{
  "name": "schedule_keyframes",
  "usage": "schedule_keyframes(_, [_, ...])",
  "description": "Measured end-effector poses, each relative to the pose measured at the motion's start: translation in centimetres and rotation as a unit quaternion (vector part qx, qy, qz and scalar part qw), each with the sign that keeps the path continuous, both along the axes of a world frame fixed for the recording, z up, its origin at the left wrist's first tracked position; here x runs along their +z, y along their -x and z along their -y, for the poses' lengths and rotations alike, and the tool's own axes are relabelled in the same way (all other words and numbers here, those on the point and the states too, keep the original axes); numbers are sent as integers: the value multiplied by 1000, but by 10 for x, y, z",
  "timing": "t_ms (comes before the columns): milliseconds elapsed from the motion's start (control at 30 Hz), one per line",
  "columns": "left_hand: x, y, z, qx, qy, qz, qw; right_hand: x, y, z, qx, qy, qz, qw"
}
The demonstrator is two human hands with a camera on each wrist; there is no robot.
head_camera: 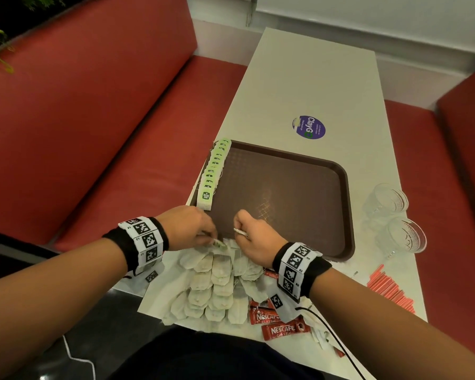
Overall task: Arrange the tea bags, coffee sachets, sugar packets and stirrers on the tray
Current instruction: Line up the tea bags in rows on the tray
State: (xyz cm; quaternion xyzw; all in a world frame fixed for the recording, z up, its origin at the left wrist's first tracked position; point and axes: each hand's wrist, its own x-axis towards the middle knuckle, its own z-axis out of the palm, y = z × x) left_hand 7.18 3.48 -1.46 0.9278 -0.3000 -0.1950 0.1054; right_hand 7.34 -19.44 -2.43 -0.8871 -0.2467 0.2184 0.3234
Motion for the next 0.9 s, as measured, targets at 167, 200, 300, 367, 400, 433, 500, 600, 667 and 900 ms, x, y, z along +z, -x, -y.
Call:
schedule_keyframes(167, [20,-4,12,33,108,61,992,5,-3,-2,11,-2,36,999])
schedule_keyframes(200, [24,-4,14,38,126,74,989,5,-5,-3,8,-3,50,999])
schedule_keyframes(300, [36,-5,18,43,160,116,979,8,-9,-3,-15,-22,69,997])
schedule_keyframes(367, [38,-6,17,61,165,123,977,9,-11,-4,-23,-37,69,997])
schedule_keyframes(400, [37,-7,16,74,166,121,976,10,-12,-5,-24,-38,71,996])
schedule_keyframes(433, [36,-8,15,90,167,119,975,11,-13,-5,-26,-37,71,996])
schedule_keyframes(500, [34,-10,13,132,159,119,971,11,-14,-6,-38,-44,61,996])
schedule_keyframes(600, [30,-21,4,197,95,102,970,12,-11,-4,-61,-59,24,996])
schedule_keyframes(667, [22,-30,-5,228,36,59,971,14,-10,-2,-68,-70,4,995])
schedule_keyframes(900, [-2,-53,-14,301,-33,11,953,13,-13,4,-65,-53,-12,996])
